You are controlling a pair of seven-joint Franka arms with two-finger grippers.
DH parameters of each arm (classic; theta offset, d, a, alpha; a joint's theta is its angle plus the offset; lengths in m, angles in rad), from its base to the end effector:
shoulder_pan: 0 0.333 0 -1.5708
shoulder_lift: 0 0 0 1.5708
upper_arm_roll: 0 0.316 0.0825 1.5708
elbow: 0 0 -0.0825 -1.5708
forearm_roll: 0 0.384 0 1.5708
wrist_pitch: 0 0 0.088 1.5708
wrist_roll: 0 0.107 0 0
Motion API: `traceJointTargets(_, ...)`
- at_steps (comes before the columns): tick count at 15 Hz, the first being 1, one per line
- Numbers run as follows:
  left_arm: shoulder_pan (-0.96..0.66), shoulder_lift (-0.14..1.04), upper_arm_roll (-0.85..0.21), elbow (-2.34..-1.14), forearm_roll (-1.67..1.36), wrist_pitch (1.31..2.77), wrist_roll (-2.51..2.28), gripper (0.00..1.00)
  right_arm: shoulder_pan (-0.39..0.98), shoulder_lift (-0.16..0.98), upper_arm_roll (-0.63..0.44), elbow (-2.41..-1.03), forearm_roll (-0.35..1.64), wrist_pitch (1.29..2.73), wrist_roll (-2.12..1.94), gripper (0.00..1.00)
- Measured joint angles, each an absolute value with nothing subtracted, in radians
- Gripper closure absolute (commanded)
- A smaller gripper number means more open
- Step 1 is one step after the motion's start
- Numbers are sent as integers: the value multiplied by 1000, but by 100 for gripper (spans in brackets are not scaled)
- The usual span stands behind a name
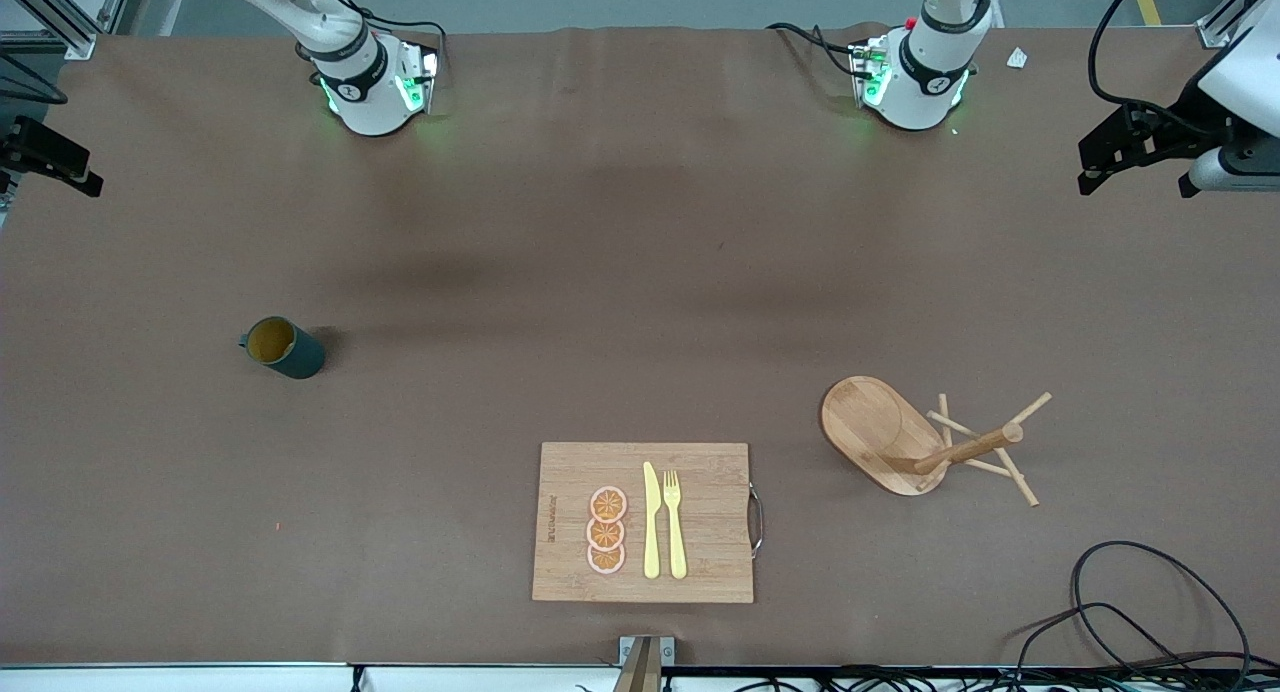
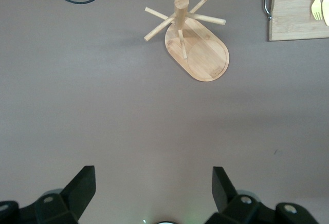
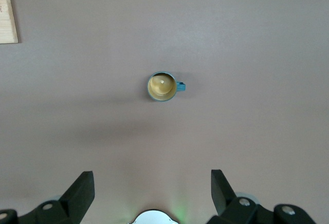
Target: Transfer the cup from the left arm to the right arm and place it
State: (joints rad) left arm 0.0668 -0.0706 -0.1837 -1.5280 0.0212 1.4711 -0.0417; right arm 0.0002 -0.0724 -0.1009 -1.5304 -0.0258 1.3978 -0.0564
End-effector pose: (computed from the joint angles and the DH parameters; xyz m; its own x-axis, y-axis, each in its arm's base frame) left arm 0.5183 -0.0626 0.6731 0.9973 -0.0728 0.0140 -0.0723 -0.9968 -0.0334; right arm 0.5101 -0.0570 0.6671 0.9970 -0.0478 -0.0614 -0.0470 -0.9988 0.0149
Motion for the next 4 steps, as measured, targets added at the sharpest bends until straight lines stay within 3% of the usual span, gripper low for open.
traceJointTargets(4, 67, -71, -184, -1525, 21, 1471, -51, 0, -1, -80, -100, -1531, -26, 1398, -56, 0)
